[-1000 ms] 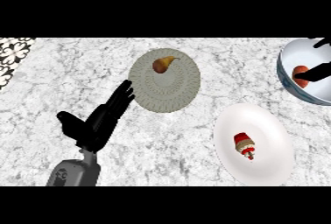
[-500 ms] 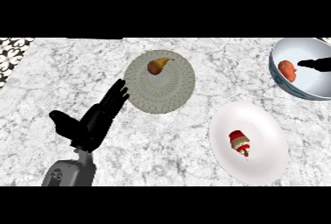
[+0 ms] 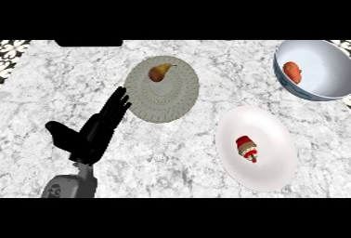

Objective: Pick the squash from the plate and place it in the bowl

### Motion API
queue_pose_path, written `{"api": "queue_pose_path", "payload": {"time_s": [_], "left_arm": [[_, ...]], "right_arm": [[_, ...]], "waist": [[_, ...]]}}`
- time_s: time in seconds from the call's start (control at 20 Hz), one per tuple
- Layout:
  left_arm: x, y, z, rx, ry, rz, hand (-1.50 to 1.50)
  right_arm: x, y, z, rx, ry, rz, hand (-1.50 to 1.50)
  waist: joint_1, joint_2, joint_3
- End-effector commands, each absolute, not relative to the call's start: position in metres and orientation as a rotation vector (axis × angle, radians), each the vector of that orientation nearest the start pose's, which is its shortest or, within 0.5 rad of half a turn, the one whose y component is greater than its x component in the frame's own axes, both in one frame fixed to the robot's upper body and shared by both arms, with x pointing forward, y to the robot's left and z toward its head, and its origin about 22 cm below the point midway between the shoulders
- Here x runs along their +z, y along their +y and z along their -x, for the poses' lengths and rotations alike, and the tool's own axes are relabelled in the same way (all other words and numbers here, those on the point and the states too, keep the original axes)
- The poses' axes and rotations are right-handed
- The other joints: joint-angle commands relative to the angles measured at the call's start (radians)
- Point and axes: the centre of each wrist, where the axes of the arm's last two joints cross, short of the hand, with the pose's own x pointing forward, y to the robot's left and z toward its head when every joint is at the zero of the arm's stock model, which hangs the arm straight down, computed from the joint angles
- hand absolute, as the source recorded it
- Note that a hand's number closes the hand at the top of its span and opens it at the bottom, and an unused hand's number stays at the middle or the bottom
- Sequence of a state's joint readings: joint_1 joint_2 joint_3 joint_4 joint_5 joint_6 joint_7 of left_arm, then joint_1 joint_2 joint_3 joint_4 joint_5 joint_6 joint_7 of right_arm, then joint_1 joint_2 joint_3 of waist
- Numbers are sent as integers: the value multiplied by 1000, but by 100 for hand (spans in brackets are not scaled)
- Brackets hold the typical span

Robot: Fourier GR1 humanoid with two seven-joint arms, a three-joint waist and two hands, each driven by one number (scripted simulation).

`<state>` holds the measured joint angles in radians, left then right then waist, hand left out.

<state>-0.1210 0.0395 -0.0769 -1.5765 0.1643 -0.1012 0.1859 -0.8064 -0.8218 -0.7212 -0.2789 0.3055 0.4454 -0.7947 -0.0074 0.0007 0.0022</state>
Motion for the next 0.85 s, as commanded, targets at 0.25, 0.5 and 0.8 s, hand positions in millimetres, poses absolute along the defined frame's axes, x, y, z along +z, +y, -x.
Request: {"api": "queue_pose_path", "payload": {"time_s": [0.25, 0.5, 0.8], "left_arm": [[15, 224, -259, -61, -1470, 206, 0], [23, 224, -254, -37, -1487, 190, 0], [18, 235, -250, -24, -1472, 171, 0]], "right_arm": [[94, -586, -233, 116, -2171, 186, 150], [72, -597, -185, 147, -2111, 159, 150], [22, -584, -134, 220, -1941, 124, 150]], "waist": [[-63, -16, -1], [-104, -29, 2], [-125, -29, 5]]}}
